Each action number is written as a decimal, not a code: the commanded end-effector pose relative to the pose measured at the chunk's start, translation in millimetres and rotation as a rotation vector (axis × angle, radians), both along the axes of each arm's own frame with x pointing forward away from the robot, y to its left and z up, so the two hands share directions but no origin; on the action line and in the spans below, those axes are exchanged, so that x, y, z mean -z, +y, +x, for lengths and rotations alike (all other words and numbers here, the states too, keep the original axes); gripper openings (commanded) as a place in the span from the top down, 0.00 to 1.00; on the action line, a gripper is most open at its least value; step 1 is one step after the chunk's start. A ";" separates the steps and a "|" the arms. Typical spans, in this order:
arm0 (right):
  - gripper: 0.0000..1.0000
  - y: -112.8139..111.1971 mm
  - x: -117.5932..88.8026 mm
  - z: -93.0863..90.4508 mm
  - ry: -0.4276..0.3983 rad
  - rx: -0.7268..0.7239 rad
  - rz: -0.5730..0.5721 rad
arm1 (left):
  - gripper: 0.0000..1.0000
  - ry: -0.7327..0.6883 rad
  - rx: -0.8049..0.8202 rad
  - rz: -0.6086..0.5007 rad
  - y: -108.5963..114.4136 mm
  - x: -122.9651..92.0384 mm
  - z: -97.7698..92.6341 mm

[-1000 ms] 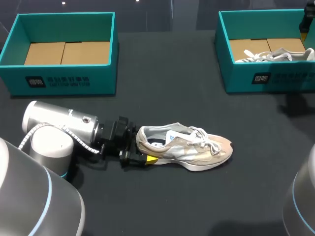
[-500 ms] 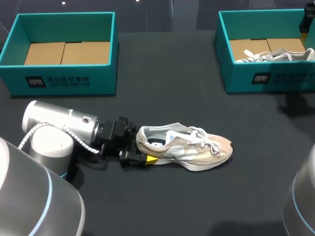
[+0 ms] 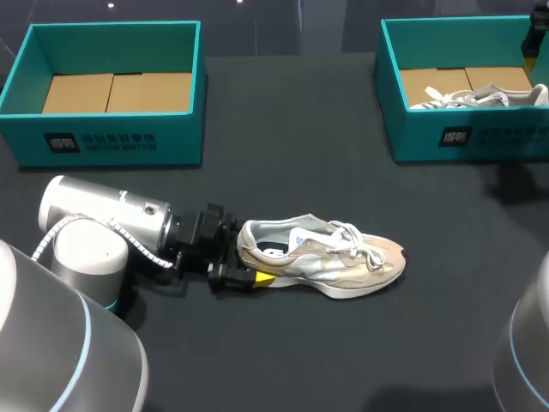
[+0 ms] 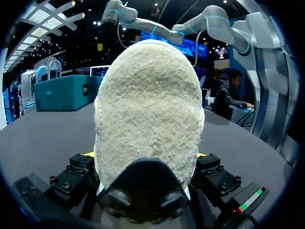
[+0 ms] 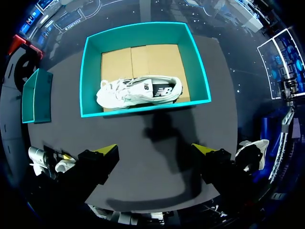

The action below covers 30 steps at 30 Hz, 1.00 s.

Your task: Take the shoe out of the shoebox, open the shoe tongue, remove and reinsert the insole, then place the shoe into the shoebox

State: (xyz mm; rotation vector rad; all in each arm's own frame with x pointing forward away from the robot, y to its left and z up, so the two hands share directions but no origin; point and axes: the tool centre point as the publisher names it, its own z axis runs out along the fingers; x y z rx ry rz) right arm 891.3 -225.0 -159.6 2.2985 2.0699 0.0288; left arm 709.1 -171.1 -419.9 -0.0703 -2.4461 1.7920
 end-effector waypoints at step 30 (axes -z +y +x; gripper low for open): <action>0.00 273.0 28.2 -187.9 -0.036 -0.049 -0.021 | 1.00 0.000 -0.001 -0.001 1.0 2.7 -0.5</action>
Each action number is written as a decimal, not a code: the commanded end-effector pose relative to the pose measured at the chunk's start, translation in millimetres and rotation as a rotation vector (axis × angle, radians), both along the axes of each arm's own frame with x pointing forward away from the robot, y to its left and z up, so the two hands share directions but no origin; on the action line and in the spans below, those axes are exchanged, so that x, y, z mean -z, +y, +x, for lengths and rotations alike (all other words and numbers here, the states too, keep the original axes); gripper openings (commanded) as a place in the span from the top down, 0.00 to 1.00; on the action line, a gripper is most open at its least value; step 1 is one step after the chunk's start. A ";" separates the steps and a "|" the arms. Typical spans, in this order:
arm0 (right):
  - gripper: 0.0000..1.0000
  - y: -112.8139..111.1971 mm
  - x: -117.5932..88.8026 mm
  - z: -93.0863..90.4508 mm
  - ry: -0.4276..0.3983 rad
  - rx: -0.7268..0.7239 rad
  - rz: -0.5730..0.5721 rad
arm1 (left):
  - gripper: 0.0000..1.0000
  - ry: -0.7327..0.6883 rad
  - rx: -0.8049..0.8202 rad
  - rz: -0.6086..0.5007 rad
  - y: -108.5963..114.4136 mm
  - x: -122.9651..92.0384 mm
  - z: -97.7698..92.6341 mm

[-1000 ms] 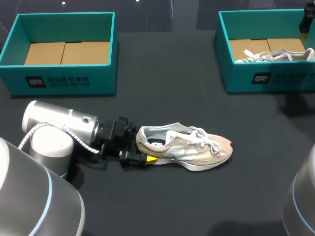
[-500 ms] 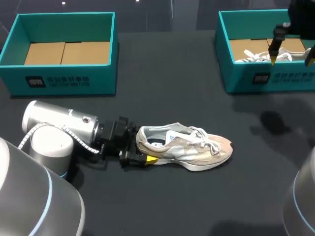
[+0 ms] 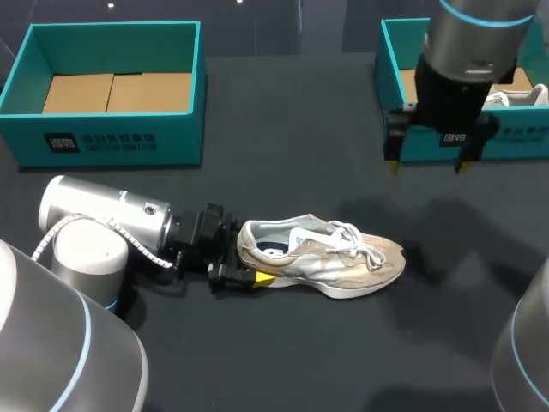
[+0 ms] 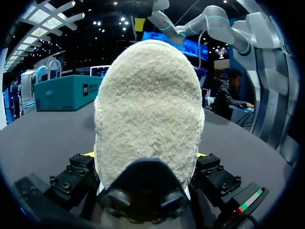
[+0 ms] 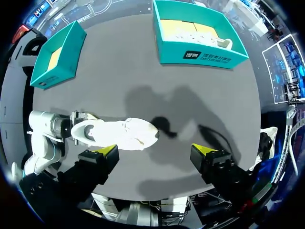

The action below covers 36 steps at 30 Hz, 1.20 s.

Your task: Take the shoe out of the shoebox, open the shoe tongue, remove and reinsert the insole, then place the shoe into the shoebox

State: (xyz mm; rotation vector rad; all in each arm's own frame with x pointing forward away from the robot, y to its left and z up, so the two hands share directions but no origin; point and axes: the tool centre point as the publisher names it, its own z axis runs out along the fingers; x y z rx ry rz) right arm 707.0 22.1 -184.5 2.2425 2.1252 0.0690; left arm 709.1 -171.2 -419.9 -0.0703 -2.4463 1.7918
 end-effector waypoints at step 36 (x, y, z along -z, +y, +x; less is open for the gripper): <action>0.00 133.5 47.0 -41.7 -0.020 -0.045 -0.101 | 1.00 0.000 -0.001 -0.001 1.1 2.6 -0.5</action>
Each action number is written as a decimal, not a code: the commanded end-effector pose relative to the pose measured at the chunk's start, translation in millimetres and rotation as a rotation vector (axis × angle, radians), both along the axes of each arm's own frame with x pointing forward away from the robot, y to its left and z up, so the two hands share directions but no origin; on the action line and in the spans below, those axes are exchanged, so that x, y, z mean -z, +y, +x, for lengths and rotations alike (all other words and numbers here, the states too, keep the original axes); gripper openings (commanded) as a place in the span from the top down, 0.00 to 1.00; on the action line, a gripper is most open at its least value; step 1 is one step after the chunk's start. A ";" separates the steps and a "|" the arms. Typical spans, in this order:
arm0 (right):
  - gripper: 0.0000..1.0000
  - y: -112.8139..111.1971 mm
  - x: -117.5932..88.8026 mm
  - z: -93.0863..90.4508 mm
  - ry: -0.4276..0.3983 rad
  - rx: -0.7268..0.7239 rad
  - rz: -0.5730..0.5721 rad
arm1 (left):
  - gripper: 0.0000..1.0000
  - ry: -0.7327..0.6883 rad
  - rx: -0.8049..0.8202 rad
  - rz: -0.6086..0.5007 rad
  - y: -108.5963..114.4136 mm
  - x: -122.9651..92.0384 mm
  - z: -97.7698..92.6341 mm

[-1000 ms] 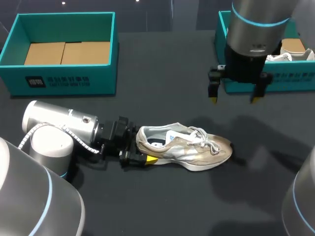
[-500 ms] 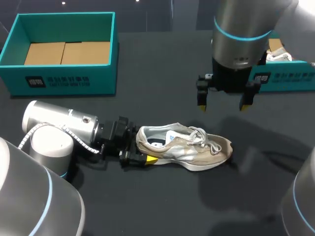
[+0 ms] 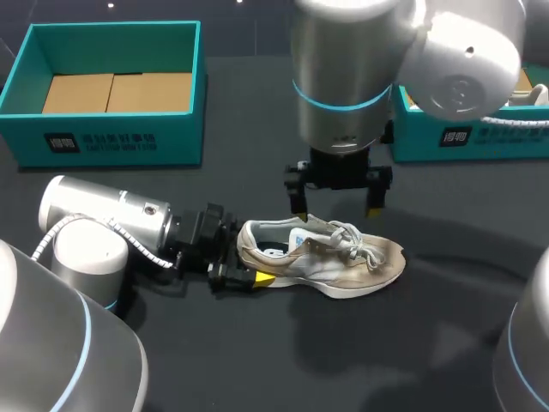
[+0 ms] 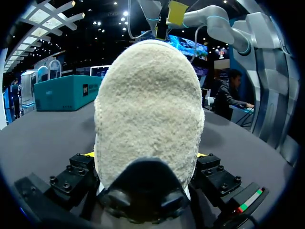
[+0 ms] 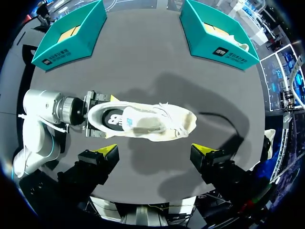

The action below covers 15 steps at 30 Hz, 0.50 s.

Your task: Take the shoe out of the shoebox, open the shoe tongue, remove and reinsert the insole, then place the shoe into the shoebox

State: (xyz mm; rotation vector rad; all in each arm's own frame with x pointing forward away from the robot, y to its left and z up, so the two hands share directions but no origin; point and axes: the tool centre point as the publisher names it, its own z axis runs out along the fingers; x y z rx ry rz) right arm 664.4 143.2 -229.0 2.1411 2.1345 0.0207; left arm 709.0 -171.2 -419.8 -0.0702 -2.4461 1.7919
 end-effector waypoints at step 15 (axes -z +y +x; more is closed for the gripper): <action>0.00 53.2 55.4 7.2 0.006 0.090 -0.167 | 1.00 0.000 -0.001 -0.001 1.1 2.7 -0.4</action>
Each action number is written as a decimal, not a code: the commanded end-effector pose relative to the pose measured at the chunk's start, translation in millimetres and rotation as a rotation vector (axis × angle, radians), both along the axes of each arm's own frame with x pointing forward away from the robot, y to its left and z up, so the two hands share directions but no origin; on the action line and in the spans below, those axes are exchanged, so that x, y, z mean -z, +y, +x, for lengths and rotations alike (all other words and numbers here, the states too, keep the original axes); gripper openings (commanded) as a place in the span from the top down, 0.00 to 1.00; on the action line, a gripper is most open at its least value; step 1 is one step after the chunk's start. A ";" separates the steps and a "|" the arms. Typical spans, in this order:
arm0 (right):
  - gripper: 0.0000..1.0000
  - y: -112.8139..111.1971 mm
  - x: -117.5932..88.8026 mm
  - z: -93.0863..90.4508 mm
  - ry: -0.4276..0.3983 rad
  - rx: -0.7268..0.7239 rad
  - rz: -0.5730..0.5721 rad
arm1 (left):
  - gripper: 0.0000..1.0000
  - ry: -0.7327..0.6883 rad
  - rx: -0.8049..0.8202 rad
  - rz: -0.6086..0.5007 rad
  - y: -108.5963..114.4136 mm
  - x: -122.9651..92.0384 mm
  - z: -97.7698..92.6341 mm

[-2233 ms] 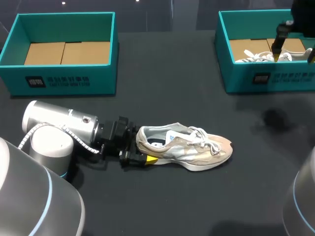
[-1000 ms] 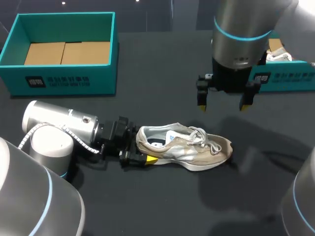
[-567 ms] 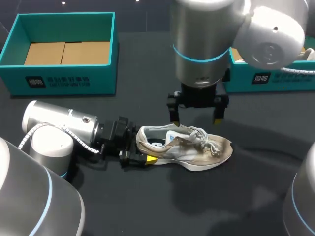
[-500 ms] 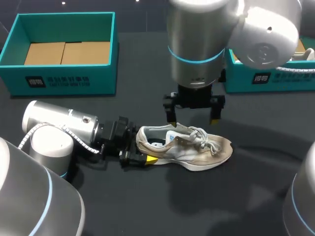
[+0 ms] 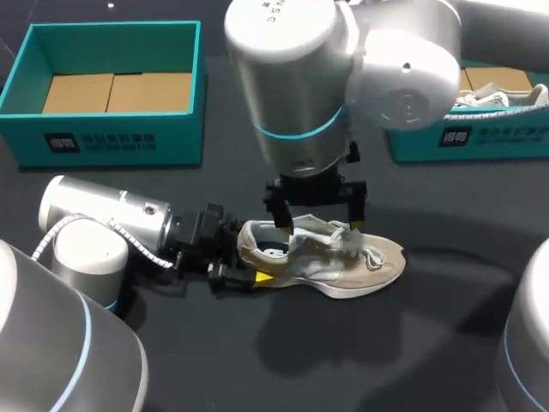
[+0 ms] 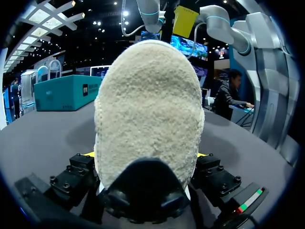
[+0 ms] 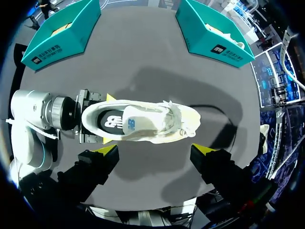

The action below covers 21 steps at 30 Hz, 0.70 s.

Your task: Take the shoe out of the shoebox, open the shoe tongue, remove and reinsert the insole, then place the shoe into the shoebox

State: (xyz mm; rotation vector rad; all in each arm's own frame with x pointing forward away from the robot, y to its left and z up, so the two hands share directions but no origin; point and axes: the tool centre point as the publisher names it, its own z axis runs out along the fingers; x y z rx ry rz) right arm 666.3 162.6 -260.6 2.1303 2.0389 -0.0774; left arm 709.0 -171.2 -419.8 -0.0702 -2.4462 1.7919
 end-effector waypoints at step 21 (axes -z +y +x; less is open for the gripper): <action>0.00 43.2 62.6 22.2 -0.010 0.085 -0.120 | 1.00 0.000 -0.001 -0.001 1.1 2.7 -0.5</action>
